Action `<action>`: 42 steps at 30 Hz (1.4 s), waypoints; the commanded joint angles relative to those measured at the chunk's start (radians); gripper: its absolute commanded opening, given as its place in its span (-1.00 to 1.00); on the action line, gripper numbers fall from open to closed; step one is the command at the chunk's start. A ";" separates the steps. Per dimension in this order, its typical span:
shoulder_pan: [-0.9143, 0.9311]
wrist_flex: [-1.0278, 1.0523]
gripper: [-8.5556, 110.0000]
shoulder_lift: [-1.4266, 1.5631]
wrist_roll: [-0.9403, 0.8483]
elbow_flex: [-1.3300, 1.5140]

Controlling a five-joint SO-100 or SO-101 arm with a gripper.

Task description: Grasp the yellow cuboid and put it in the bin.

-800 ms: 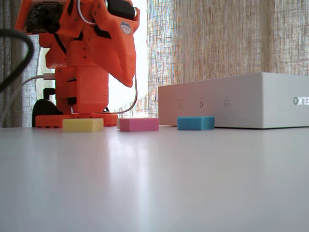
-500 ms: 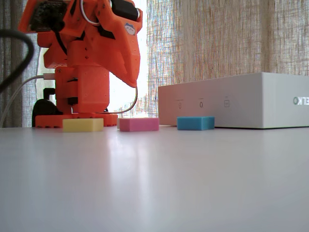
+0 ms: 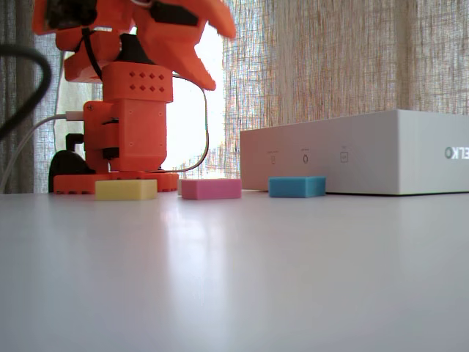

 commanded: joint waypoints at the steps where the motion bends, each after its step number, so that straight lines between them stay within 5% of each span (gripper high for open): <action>1: -0.012 -0.046 -0.31 -0.201 0.117 -0.199; 11: -0.026 0.224 -0.31 -0.775 0.469 -0.782; 42: 0.161 0.189 -0.20 -1.094 0.468 -0.443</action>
